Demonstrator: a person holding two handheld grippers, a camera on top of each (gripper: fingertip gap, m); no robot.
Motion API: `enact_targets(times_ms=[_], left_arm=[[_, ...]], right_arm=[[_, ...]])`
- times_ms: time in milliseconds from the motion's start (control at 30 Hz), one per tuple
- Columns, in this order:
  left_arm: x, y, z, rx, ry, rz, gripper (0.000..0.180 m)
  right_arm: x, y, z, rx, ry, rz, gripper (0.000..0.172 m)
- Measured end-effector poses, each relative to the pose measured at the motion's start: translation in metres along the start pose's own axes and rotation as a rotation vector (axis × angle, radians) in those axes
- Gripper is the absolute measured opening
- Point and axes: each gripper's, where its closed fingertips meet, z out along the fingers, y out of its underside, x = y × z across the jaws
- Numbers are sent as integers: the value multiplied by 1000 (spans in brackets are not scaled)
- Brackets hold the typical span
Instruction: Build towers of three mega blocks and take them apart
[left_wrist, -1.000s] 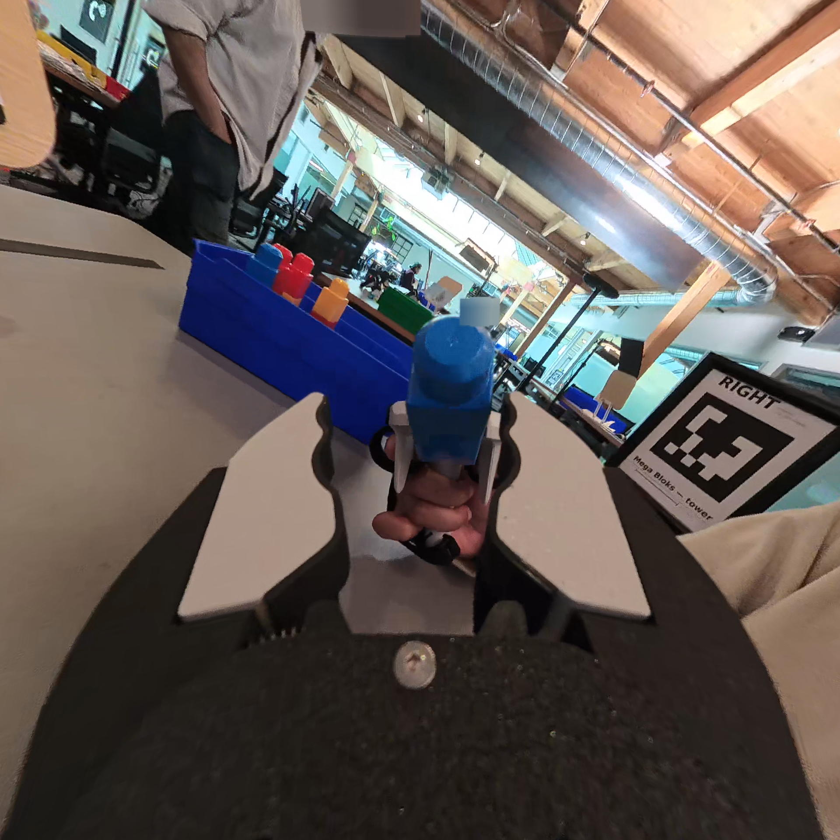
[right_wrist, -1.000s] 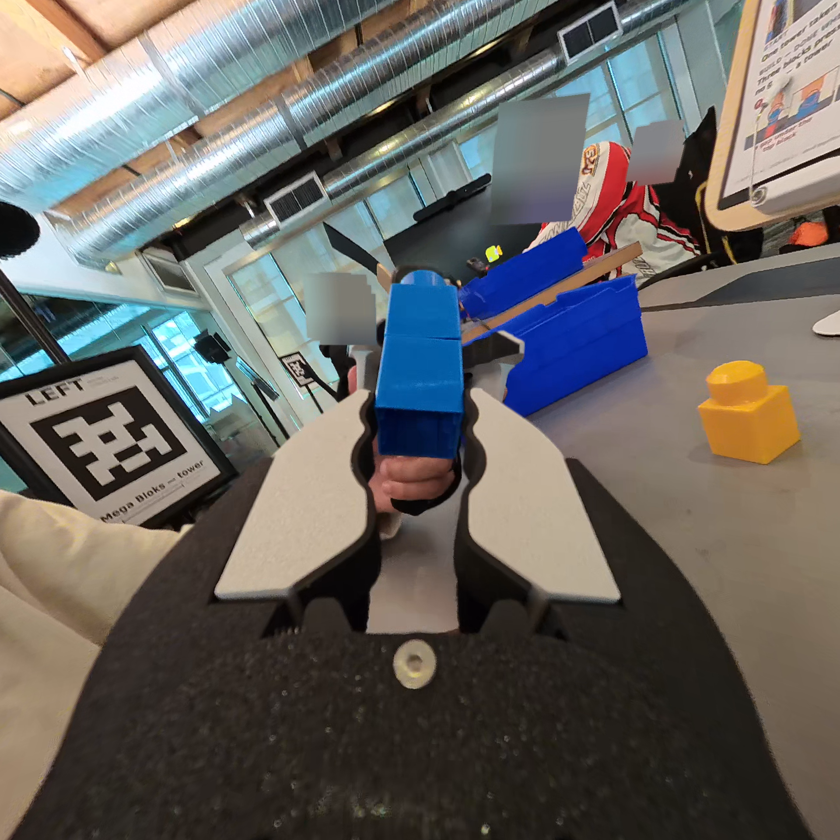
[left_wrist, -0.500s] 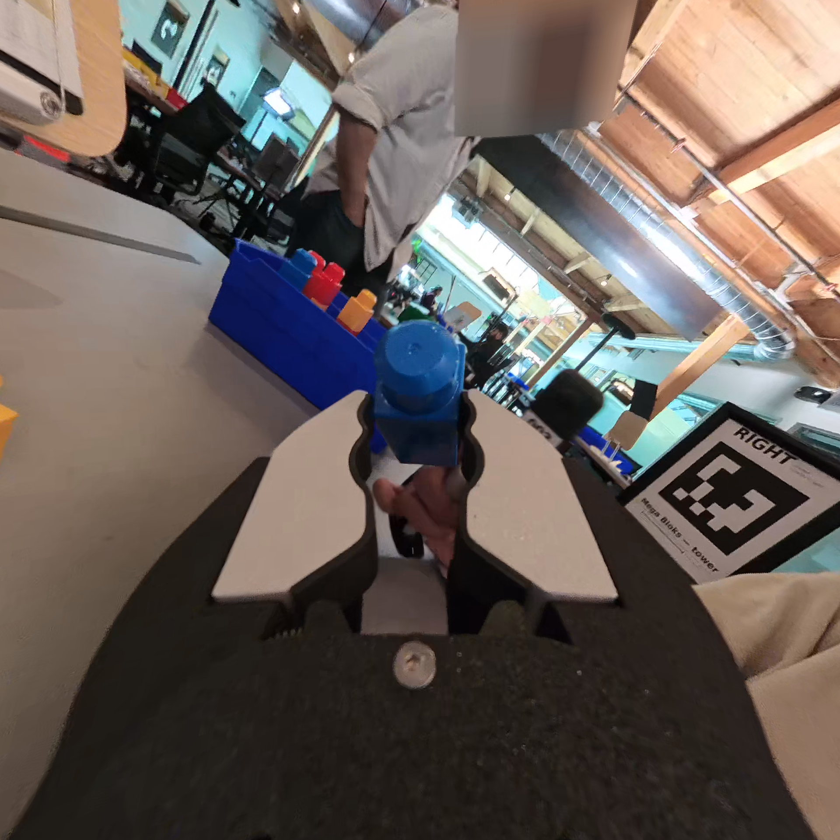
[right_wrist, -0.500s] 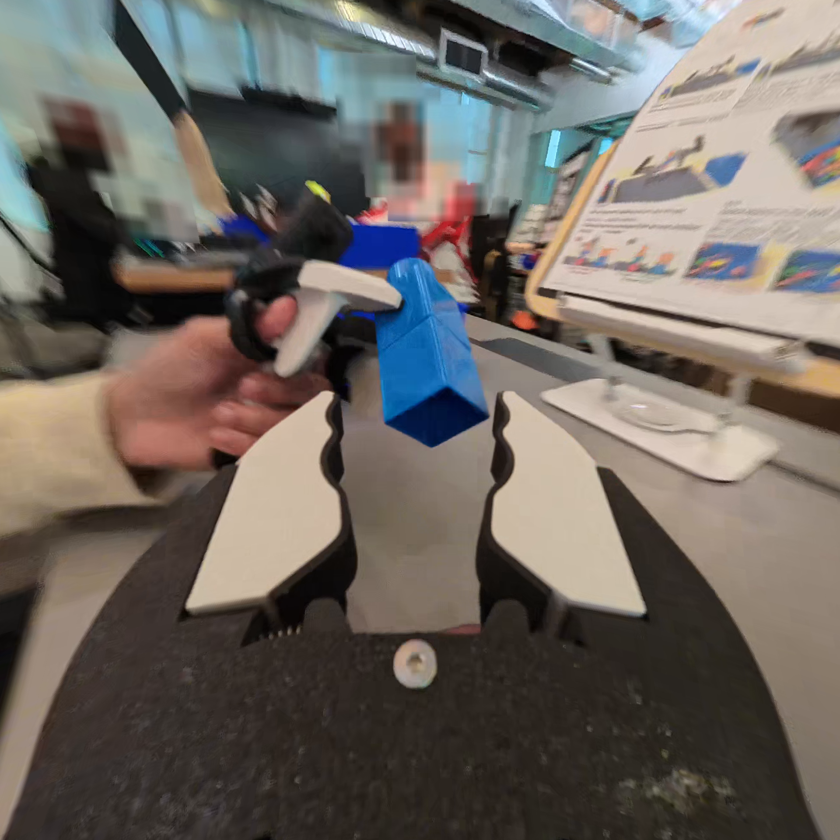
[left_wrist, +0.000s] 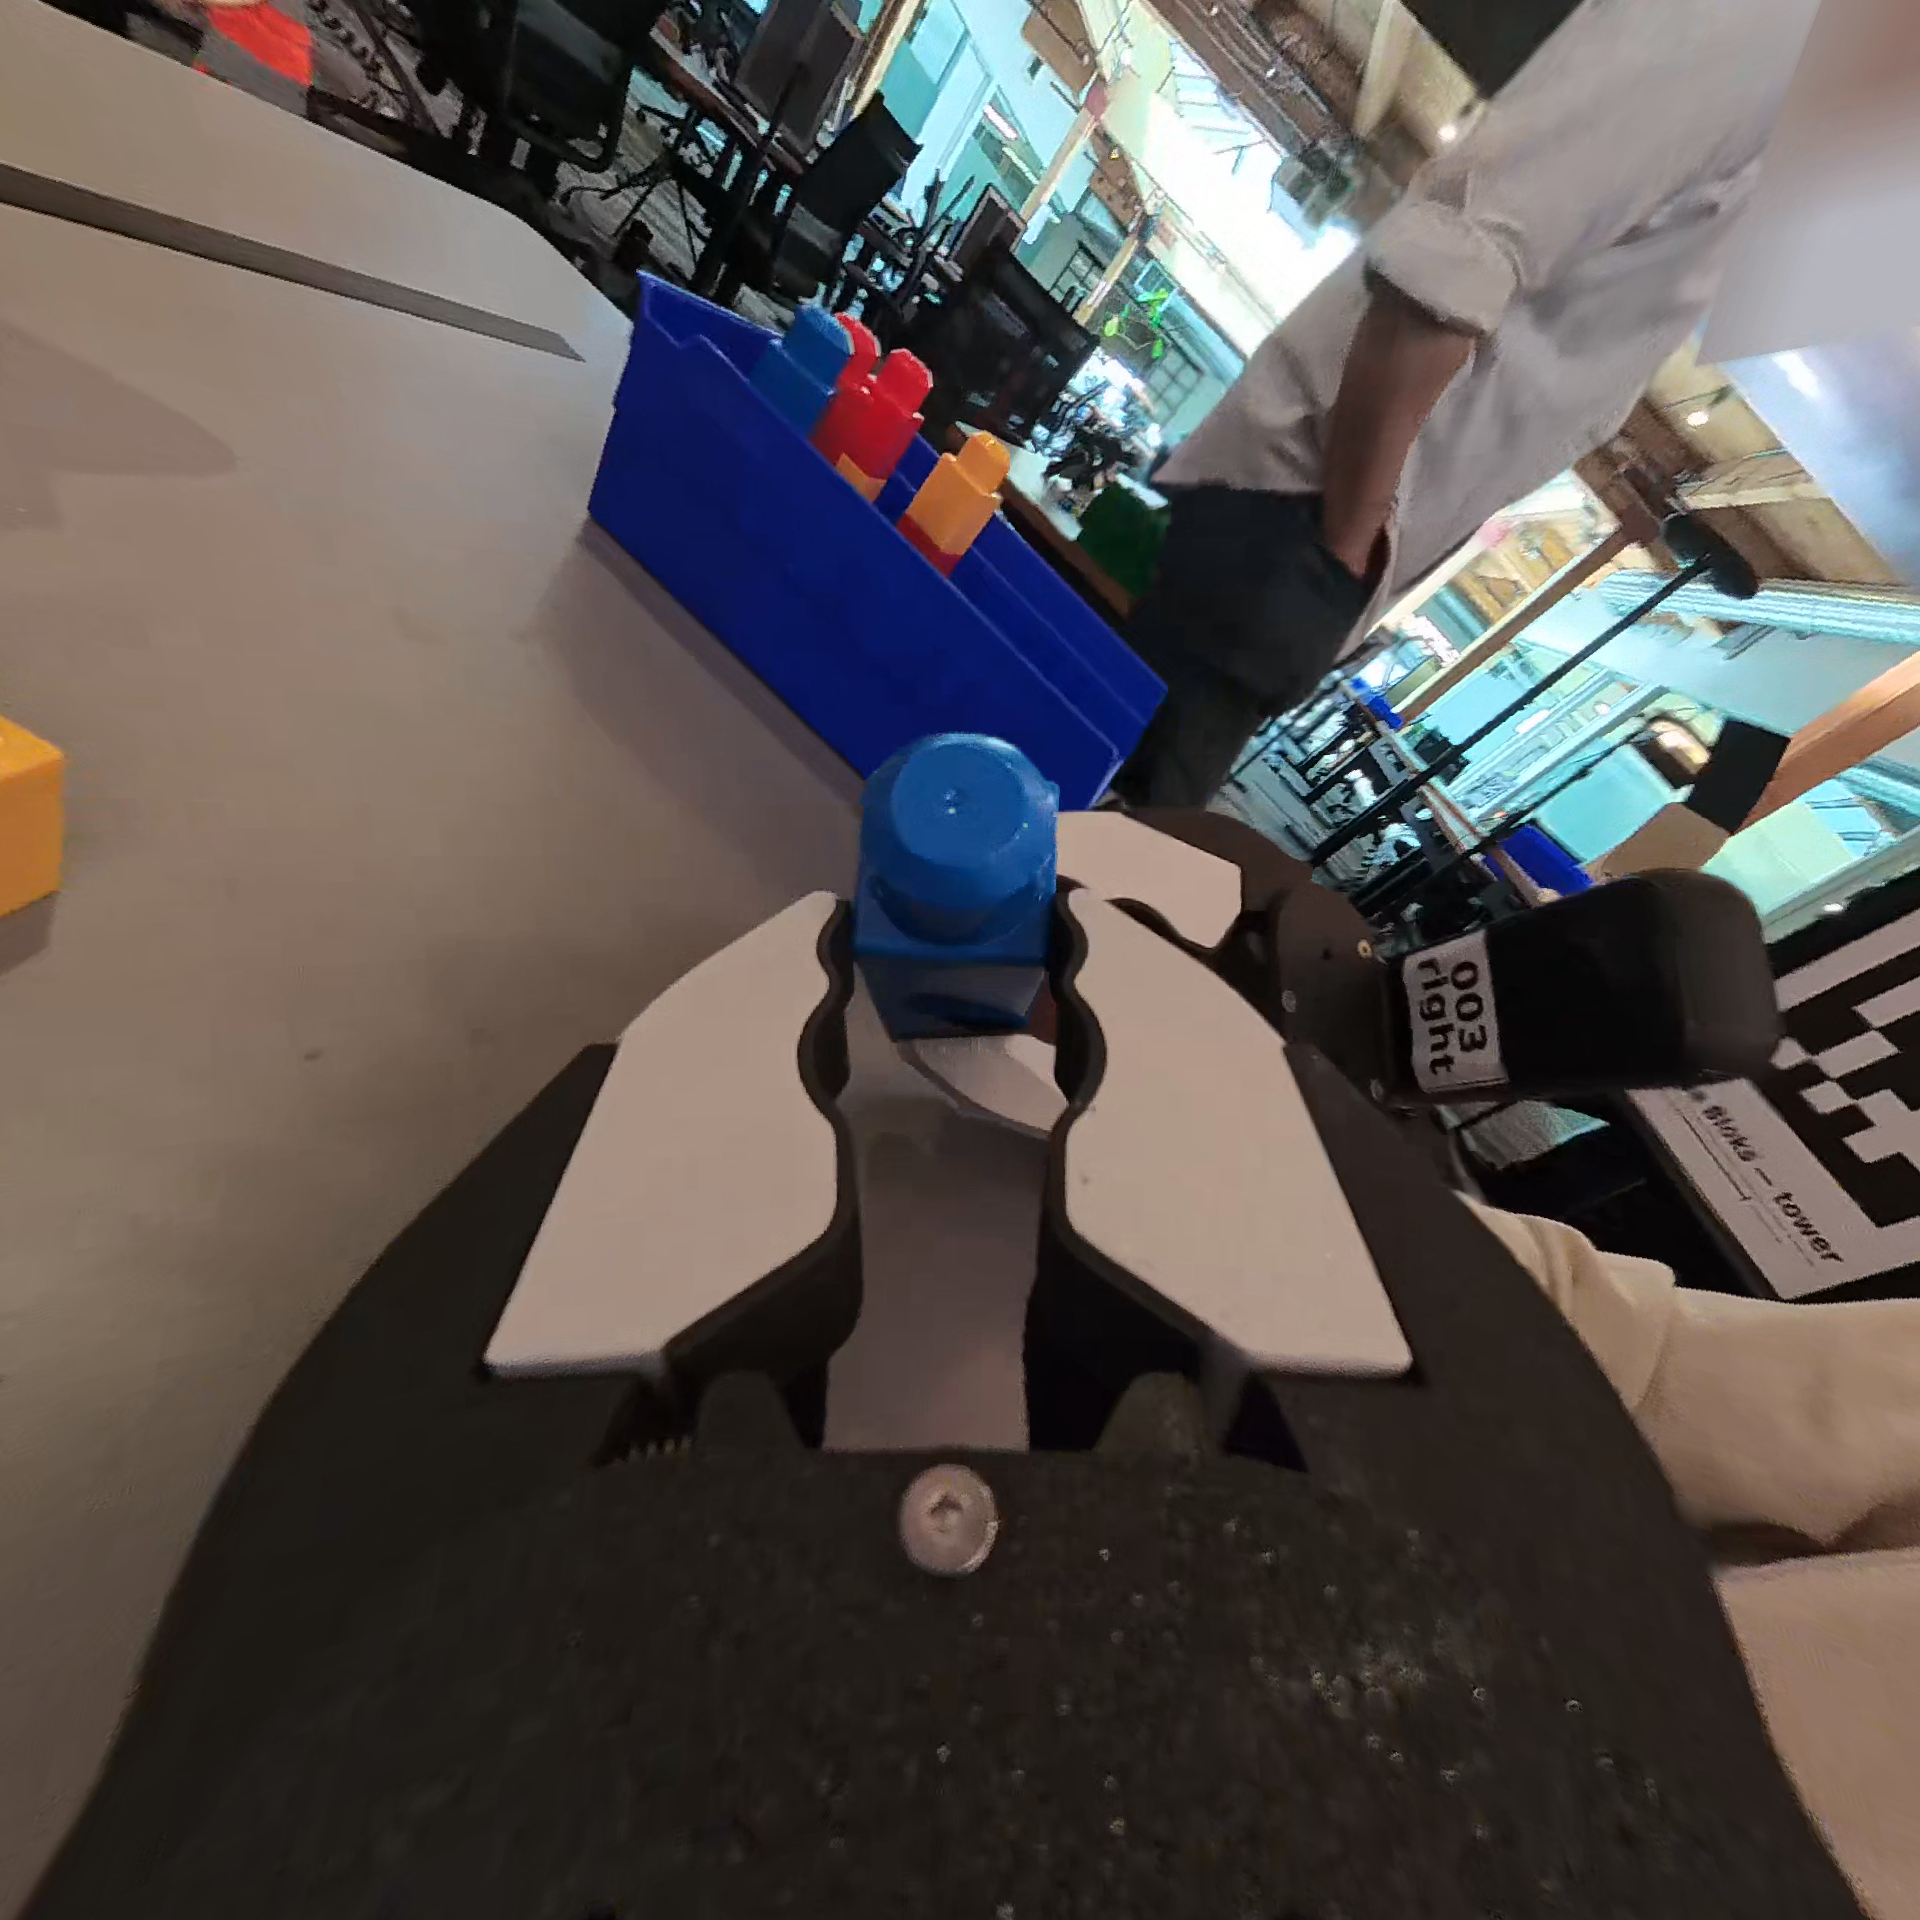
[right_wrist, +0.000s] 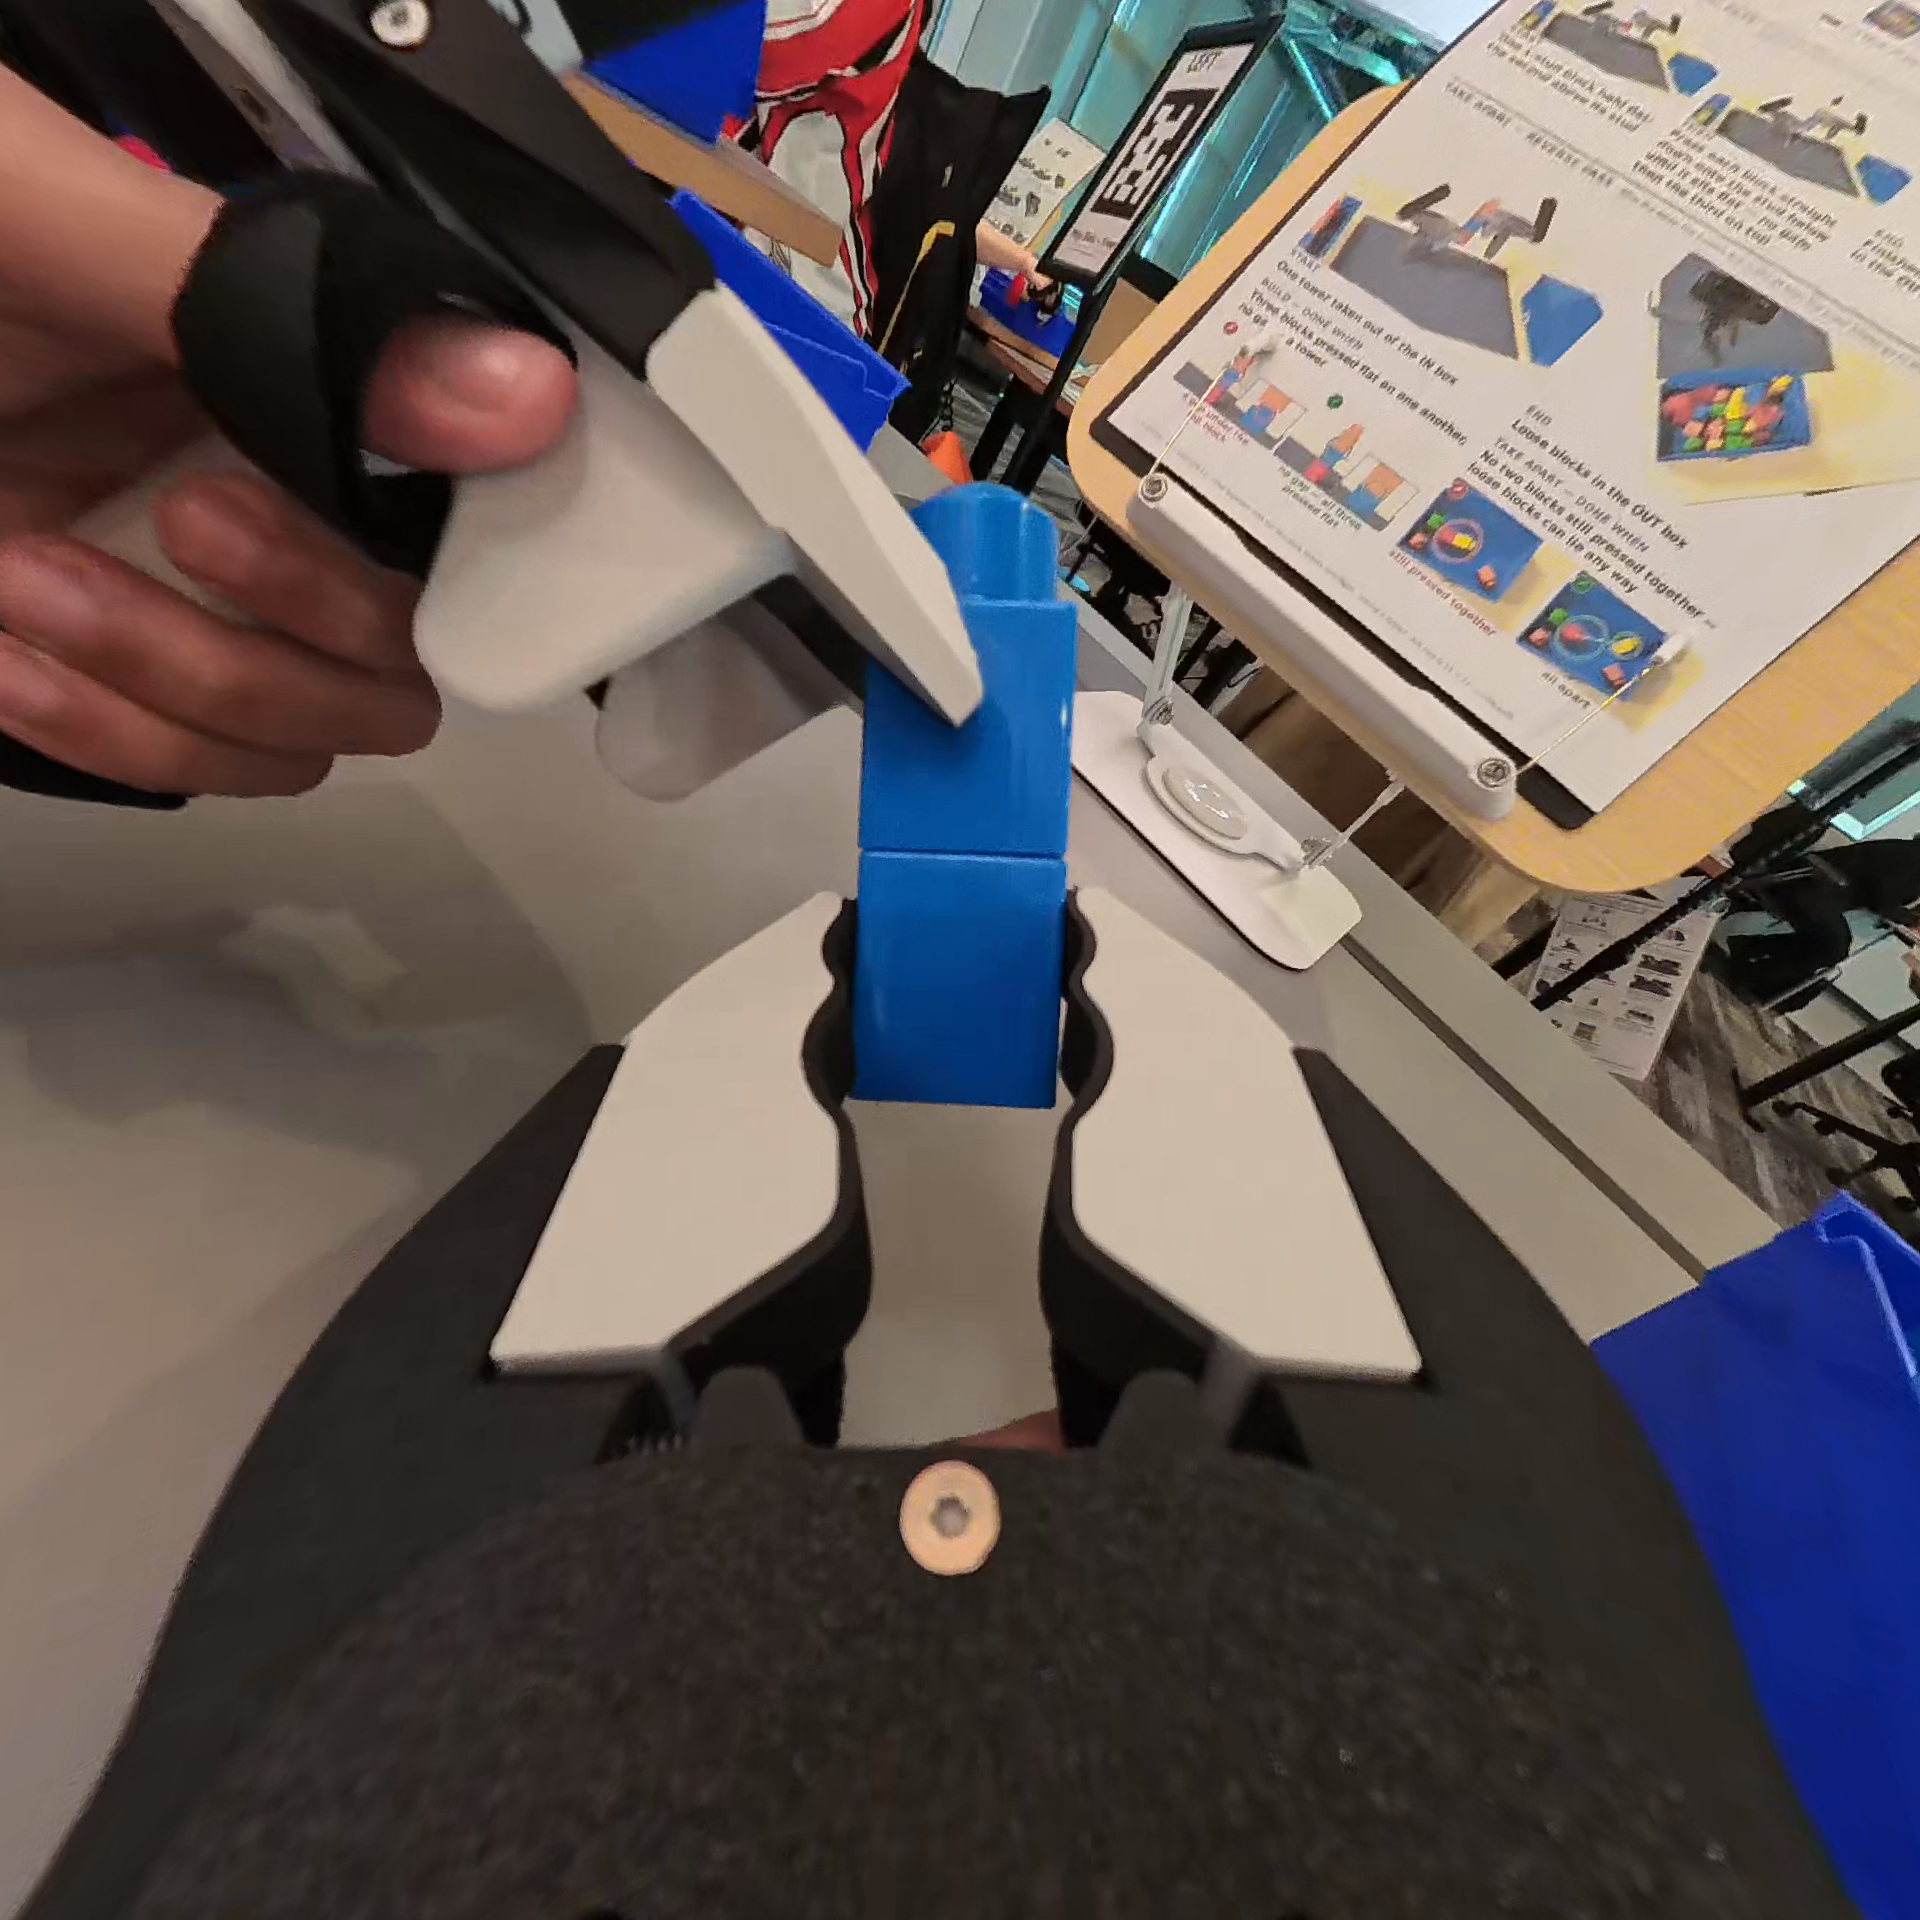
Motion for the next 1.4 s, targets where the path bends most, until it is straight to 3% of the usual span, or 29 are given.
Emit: enact_targets(times_ms=[67, 133, 200, 300, 367, 433, 567, 667, 967, 1000, 1033, 1133, 1233, 1400], left_arm=[[6, -4, -2, 12, 70, -43, 36], [6, -13, -11, 29, 92, -57, 47], [-7, -27, -28, 52, 17, -4, 56], [-45, -42, -54, 64, -221, 169, 62], [-73, -41, -60, 0, -359, 319, 68], [-98, -35, -57, -118, -457, 476, 61], [-140, -28, -38, -338, -528, 668, 59], [-151, -30, -22, -398, -438, 590, 62], [-190, -17, 1, -482, -371, 511, 72], [-191, -15, 3, -505, -365, 511, 68], [-190, -12, 5, -526, -343, 519, 42], [-185, -8, 10, -549, -310, 546, 38], [-173, -14, 7, -507, -298, 502, 37], [-116, -60, -11, -249, -191, 258, 37]], right_arm=[[4, -3, -3, 11, 19, 10, 36], [9, -3, -5, 28, 17, 65, 36], [16, -1, -7, 42, 17, 136, 36], [27, 1, -12, 76, 30, 235, 36], [30, 3, -13, 86, 23, 297, 36], [30, 2, -14, 94, 15, 316, 36], [27, 2, -15, 94, 6, 305, 36], [28, 2, -17, 102, -1, 322, 36], [27, 3, -17, 107, -30, 351, 36], [27, 3, -16, 103, -30, 350, 36], [27, 4, -16, 99, -32, 353, 36], [27, 8, -14, 82, -41, 371, 36], [29, 11, -13, 65, -37, 384, 36], [28, 15, -10, 18, 7, 304, 36]])
